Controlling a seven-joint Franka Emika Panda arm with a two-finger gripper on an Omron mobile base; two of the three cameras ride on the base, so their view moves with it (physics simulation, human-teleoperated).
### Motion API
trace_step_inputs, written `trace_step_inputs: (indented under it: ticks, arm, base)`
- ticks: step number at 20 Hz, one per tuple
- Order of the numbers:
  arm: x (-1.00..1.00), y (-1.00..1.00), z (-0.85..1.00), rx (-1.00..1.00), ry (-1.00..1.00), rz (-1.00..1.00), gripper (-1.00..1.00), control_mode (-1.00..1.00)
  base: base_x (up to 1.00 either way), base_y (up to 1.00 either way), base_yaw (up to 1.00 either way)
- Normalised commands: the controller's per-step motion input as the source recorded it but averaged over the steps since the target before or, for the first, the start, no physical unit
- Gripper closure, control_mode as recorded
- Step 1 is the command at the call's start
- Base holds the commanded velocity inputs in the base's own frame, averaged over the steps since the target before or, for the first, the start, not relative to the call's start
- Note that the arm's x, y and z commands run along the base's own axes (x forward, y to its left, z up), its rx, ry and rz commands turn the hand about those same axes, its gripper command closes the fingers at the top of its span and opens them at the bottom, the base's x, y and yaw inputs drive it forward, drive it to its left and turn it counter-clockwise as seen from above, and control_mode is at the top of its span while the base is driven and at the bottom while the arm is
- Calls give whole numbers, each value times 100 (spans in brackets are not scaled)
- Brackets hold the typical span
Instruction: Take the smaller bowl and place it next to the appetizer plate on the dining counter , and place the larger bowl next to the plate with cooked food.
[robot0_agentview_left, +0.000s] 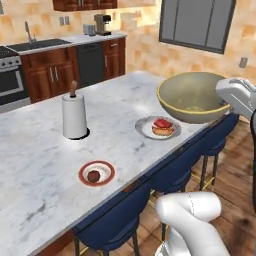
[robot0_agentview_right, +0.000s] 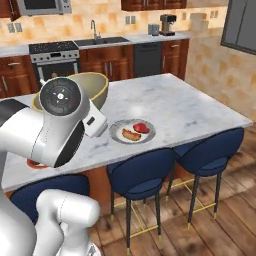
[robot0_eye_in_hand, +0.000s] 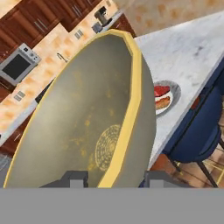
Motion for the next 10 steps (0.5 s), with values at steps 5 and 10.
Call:
trace_step_inputs:
  ticks: [5, 10]
  arm:
    - [0, 0, 0, 0, 0, 0, 100, 100]
    - [0, 0, 0, 0, 0, 0, 100, 100]
  base:
    - [38, -64, 41]
    - [15, -68, 35]
